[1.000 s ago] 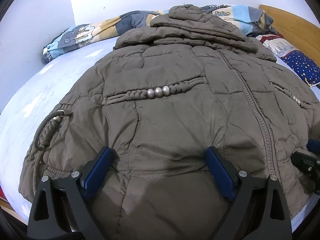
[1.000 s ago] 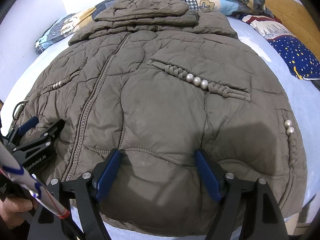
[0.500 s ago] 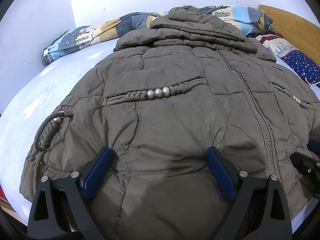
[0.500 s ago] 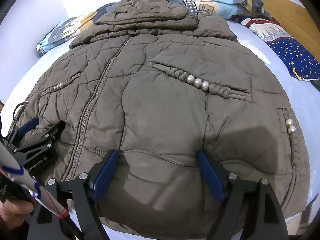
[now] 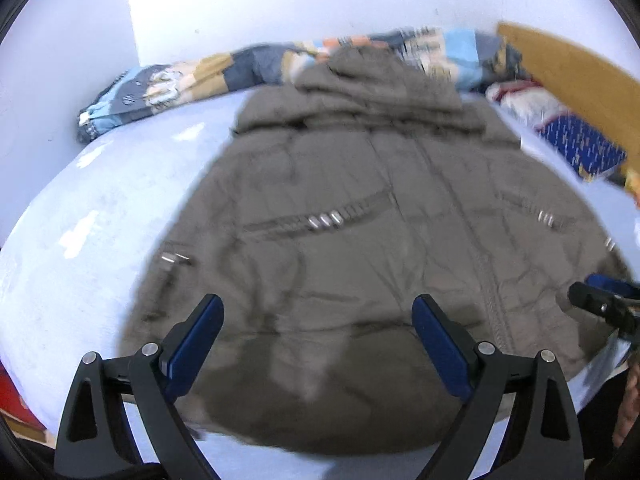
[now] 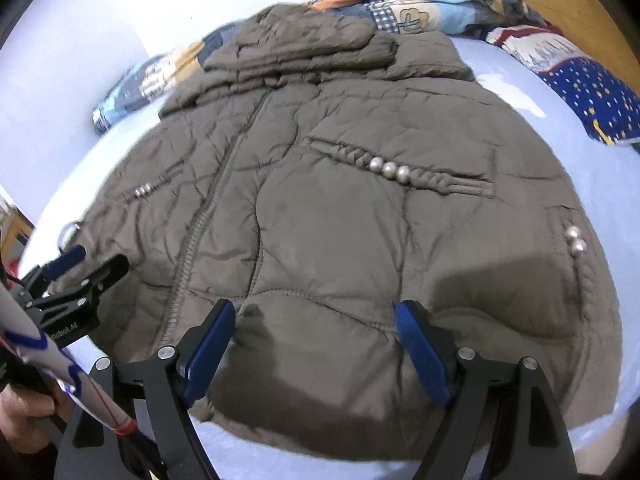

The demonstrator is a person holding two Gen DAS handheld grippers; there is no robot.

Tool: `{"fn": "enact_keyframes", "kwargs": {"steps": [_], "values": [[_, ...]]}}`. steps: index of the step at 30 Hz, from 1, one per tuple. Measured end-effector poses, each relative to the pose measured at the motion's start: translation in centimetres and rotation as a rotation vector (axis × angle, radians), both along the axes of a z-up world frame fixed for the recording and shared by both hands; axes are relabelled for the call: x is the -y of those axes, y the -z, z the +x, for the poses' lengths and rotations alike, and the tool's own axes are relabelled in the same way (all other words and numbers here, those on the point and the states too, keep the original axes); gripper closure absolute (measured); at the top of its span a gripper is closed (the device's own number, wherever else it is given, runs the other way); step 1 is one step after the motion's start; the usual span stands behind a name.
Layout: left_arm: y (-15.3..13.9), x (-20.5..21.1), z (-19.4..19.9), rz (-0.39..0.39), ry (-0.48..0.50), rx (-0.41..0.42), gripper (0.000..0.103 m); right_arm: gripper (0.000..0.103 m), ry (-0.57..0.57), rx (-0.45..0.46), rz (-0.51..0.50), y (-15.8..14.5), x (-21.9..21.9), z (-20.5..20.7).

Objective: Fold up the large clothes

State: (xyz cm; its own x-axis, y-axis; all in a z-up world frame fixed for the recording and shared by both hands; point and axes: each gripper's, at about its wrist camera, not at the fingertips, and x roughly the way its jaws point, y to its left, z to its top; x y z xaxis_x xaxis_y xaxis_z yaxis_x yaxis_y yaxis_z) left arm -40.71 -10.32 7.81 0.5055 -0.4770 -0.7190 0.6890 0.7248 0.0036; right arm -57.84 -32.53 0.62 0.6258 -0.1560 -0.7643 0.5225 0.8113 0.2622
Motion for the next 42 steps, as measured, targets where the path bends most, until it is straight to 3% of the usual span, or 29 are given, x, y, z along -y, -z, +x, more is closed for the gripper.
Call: {"fn": "enact_keyframes", "kwargs": {"steps": [4, 8, 10, 13, 16, 21, 29, 36, 39, 41, 42], "values": [[-1.8, -5.2, 3.6, -0.097, -0.112, -0.074, 0.008, 0.016, 0.109, 0.083, -0.019, -2.2, 2.3, -3.3], [0.3, -11.0, 8.5, -0.202, -0.306, -0.273, 0.010, 0.013, 0.321, 0.109, 0.023, -2.7, 6.7, -8.1], [1.7, -12.1, 9.5, -0.223, -0.345, -0.347, 0.014, 0.013, 0.417, 0.125, 0.088, -2.2, 8.6, -10.1], [2.9, -12.6, 10.0, -0.206, -0.375, -0.380, 0.019, 0.013, 0.559, 0.125, 0.188, -0.6, 11.2, -13.1], [3.2, -12.3, 10.1, -0.210, -0.376, -0.388, 0.019, 0.013, 0.622, 0.129, 0.277, 1.1, 12.4, -14.8], [4.8, -10.9, 9.8, -0.196, -0.355, -0.445, 0.019, 0.013, 0.627, 0.175, 0.411, 3.2, 13.3, -15.4], [5.2, -8.6, 8.4, -0.146, -0.291, -0.394, 0.019, 0.011, 0.587, 0.222, 0.477, 4.0, 12.7, -14.5], [5.2, -5.8, 5.8, -0.143, -0.176, -0.366, 0.019, 0.013, 0.342, 0.175, 0.453, 3.8, 6.9, -8.5], [5.4, -4.9, 5.0, -0.101, -0.174, -0.312, 0.019, 0.024, 0.304, 0.131, 0.349, 3.2, 4.9, -6.8], [5.6, -4.8, 5.0, -0.088, -0.179, -0.299, 0.019, 0.048, 0.336, 0.112, 0.329, 3.4, 5.1, -7.0], [5.8, -4.6, 5.0, -0.078, -0.179, -0.289, 0.019, 0.050, 0.355, 0.121, 0.349, 3.7, 5.5, -7.4]]}}
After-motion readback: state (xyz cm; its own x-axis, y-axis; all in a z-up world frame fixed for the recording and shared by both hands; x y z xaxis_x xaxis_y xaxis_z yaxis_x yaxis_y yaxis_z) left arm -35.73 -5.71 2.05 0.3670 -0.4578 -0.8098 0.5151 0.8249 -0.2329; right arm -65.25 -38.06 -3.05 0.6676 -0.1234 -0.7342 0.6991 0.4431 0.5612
